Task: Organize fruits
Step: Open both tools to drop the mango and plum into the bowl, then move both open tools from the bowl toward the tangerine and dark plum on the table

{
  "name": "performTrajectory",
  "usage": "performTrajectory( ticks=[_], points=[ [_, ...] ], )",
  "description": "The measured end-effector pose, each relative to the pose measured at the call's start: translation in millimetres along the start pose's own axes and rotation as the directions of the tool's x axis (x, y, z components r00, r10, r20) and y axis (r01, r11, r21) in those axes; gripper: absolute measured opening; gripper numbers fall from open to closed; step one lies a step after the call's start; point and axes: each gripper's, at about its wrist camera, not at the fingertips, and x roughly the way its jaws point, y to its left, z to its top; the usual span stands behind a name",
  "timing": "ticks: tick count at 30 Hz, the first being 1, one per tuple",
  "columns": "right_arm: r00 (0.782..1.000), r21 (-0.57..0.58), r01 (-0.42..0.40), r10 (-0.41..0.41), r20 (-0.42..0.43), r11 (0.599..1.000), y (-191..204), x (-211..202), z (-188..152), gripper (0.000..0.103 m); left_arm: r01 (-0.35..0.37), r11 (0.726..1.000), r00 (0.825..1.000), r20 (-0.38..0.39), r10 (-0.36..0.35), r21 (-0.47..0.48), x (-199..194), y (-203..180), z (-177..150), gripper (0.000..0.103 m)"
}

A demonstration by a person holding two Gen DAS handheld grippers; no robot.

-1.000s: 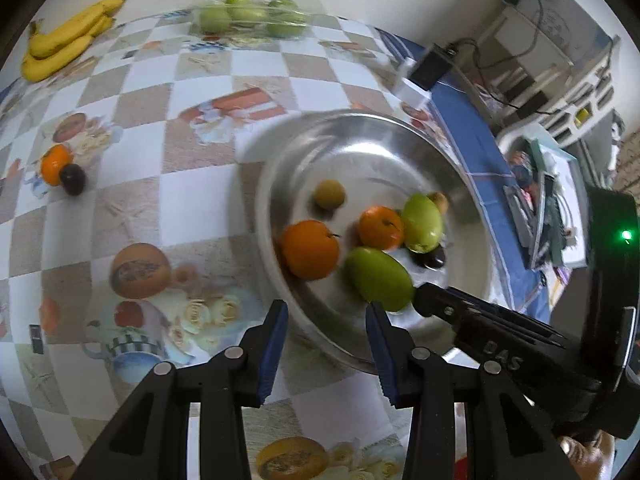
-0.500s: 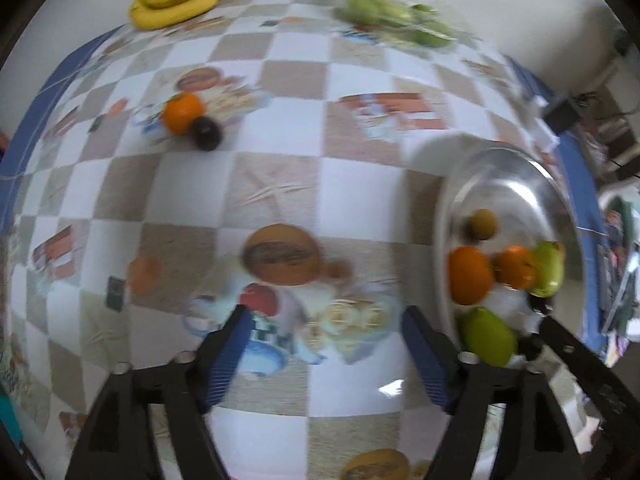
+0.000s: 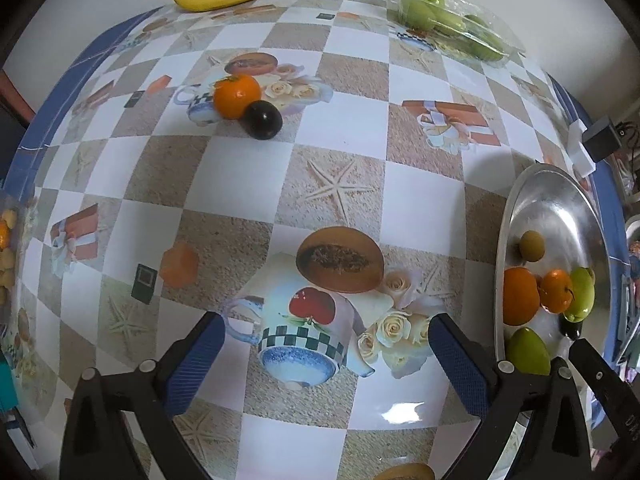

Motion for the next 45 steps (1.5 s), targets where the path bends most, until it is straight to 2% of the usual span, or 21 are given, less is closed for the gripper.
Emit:
performTrajectory(
  ticks=[1,3,4,14,20,30,36,40,45],
  points=[
    [1.0,-0.002,0.0,0.0,0.001,1.0,0.1,-0.3,0.1,0.082,-0.005,1.0,1.0,0.005,0.005,0.0,-0.3,1.7,-0.4,0.103],
    [1.0,-0.008,0.003,-0.003,0.01,1.0,1.5,-0.6,0.1,0.101,-0.012,1.0,1.0,0.013,0.012,-0.004,-0.6,6.3,0.0,0.103],
    [1.0,-0.012,0.006,-0.006,0.016,1.0,1.9,-0.9,-0.1,0.103,-0.011,1.0,1.0,0.015,0.012,-0.008,-0.9,8.0,0.2,0.103],
    [1.0,-0.035,0.004,-0.003,0.022,0.999,6.2,0.7,-0.3,0.103,-0.019,1.0,1.0,0.019,0.019,-0.006,2.1,19.5,-1.2,0.103],
    [1.0,-0.072,-0.004,0.006,0.027,0.997,13.6,1.2,-0.4,0.103,-0.016,0.999,1.0,0.023,0.017,-0.034,-3.5,17.4,11.3,0.103],
    [0.995,-0.172,-0.065,0.078,0.066,0.983,45.5,-5.5,-4.9,0.103,-0.039,0.993,0.995,0.091,0.048,-0.108,-19.7,46.4,26.4,0.103],
    [0.988,-0.208,-0.098,0.121,0.099,0.973,64.6,-9.9,-5.7,0.103,-0.085,0.989,0.98,0.17,0.105,-0.12,-39.3,62.3,34.2,0.103],
    [0.98,-0.225,-0.132,0.162,0.118,0.965,80.4,-10.6,-4.1,0.103,-0.103,0.987,0.974,0.188,0.125,-0.122,-43.4,70.4,39.6,0.103],
    [0.977,-0.263,-0.12,0.161,0.138,0.957,100.8,-8.8,-1.7,0.103,-0.103,0.986,0.974,0.186,0.126,-0.128,-42.0,78.1,45.7,0.103]
  ],
)
